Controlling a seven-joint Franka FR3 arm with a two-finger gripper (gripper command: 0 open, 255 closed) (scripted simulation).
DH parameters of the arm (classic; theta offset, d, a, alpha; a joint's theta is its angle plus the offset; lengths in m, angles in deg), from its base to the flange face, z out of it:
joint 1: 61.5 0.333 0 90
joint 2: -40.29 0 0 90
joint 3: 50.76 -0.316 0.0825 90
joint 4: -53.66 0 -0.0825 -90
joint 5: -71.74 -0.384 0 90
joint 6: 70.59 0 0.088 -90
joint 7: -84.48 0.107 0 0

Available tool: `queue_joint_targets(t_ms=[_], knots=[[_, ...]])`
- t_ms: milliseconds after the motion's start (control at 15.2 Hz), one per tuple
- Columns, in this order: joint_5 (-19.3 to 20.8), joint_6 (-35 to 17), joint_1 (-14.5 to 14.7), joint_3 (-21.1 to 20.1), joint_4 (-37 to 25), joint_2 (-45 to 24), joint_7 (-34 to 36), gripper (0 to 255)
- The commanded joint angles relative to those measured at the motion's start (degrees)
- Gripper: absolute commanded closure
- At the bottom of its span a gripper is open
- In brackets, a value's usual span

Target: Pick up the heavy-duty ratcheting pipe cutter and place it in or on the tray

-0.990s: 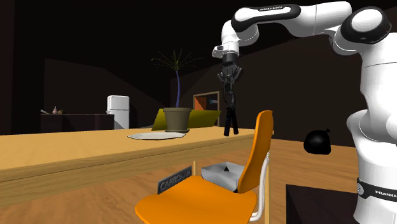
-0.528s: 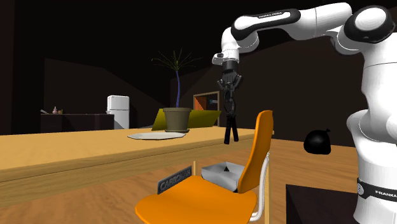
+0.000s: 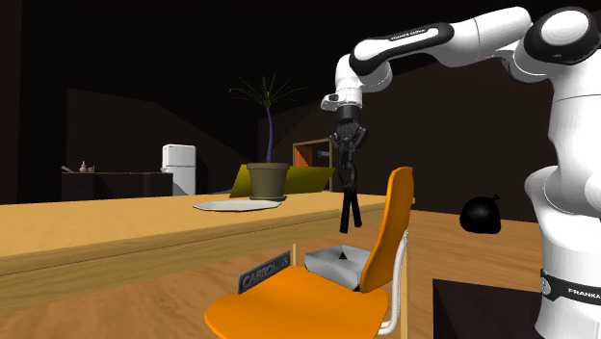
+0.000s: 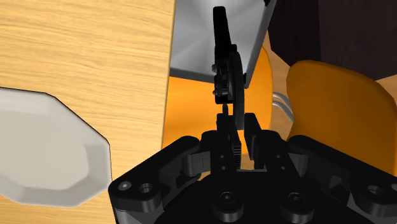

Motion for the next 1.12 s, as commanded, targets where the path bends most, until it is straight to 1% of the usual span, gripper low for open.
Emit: queue_joint_targets(t_ms=[0,858,1056], knots=[[-0.02,-1.64,0.02,-0.04,1.79,0.18,-0.19,255],[-0.47,-11.8,0.06,-0.1,11.47,-0.43,-1.82,255],[-0.47,-11.8,0.06,-0.1,11.47,-0.43,-1.82,255]])
